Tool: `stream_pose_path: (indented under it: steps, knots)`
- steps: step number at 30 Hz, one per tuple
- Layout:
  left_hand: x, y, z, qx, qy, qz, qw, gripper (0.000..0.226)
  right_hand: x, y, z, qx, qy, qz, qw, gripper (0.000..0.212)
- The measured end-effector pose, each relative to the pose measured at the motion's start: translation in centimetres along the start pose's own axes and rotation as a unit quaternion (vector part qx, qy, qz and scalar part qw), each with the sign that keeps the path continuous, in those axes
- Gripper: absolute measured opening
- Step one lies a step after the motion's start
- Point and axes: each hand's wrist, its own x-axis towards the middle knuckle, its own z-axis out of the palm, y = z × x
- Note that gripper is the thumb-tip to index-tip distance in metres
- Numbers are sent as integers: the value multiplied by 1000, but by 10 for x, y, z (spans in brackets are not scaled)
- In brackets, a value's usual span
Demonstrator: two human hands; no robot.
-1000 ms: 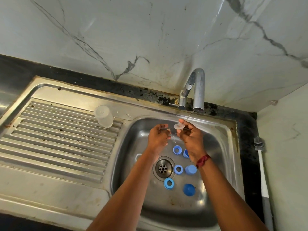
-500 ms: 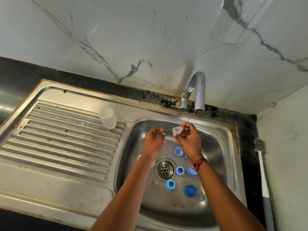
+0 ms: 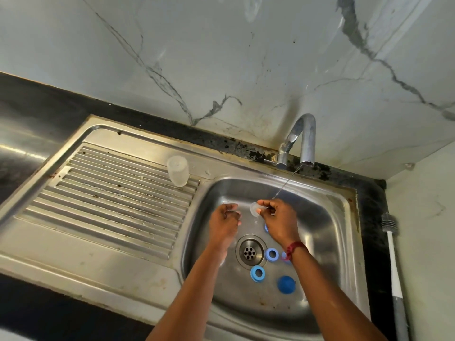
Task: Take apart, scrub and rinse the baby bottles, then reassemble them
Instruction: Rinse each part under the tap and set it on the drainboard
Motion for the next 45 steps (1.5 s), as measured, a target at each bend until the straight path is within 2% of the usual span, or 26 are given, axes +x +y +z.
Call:
stream_pose_path:
  steps: [4,7,10,13,18,21,29,37,45]
  knots:
    - [-10,-3,-10,-19,10,-10,1000,22,-4,-12,4,-50,16,-25,998,26]
    - [-14,1,-18,-46,22,7,999,19,-11,-30,10,-19,20,-66,997,28]
    - [-16,8,-32,-57,50,27,997,15,-13,-49,23,6,-8,-87,996,19]
    - [-14,14,-53,-76,120,45,989,14,-14,-66,43,18,-36,-117,992,17]
    - [-5,22,-101,-108,233,42,966,15,-13,-100,77,3,-40,-168,985,21]
    - [-5,22,-129,-75,268,56,959,19,-12,-114,97,-7,-58,-183,981,19]
    - [-3,23,-168,-105,273,61,954,23,-8,-132,131,-25,-75,-175,981,17]
    - [4,21,-175,-141,280,54,948,20,0,-136,148,-59,-54,-178,981,17]
    - [10,19,-172,-144,286,43,946,21,3,-134,155,-56,-65,-161,983,18]
